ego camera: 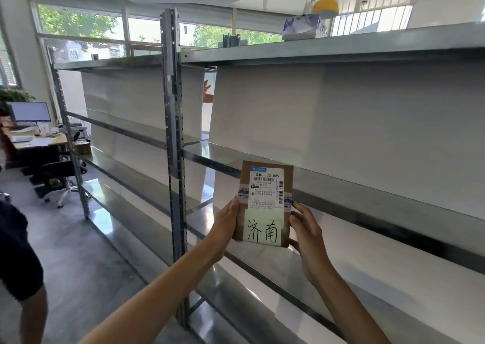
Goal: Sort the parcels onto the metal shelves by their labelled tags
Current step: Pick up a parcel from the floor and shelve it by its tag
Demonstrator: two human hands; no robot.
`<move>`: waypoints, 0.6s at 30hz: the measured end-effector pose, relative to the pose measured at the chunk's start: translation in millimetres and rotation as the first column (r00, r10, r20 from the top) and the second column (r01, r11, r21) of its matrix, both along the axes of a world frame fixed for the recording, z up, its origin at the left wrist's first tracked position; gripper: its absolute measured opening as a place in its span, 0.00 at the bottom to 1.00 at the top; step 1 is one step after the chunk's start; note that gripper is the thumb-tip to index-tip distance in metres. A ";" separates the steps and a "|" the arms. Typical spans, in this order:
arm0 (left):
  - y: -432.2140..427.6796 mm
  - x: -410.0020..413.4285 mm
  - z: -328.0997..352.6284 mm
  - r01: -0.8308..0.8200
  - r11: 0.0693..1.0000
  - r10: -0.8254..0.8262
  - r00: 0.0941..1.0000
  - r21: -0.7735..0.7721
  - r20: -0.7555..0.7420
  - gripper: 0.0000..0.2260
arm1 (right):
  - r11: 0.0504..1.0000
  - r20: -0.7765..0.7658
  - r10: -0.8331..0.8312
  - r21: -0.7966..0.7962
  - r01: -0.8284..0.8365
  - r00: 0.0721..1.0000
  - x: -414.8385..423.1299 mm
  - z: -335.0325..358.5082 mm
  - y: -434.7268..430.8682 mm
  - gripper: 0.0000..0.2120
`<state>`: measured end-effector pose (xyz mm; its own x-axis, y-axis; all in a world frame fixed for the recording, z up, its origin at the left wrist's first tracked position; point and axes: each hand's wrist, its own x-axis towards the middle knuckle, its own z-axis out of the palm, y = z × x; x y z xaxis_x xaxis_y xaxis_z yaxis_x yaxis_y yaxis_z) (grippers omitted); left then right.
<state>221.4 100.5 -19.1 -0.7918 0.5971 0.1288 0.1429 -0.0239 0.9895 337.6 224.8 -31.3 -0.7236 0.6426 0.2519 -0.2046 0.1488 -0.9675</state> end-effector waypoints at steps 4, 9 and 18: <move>-5.9 -29.7 4.5 0.002 1.000 -0.002 1.000 0.007 -0.003 0.17 | 1.000 0.004 -0.021 0.012 0.021 1.000 -29.1 3.0 -7.7 0.13; -22.2 -66.6 10.6 -0.003 1.000 0.003 1.000 -0.005 0.002 0.17 | 1.000 -0.006 -0.019 -0.004 0.019 1.000 -65.0 7.1 -24.2 0.13; -66.5 -131.8 15.6 -0.001 1.000 0.002 0.999 -0.022 0.048 0.20 | 0.999 -0.018 0.007 -0.047 -0.008 1.000 -129.1 4.5 -68.8 0.17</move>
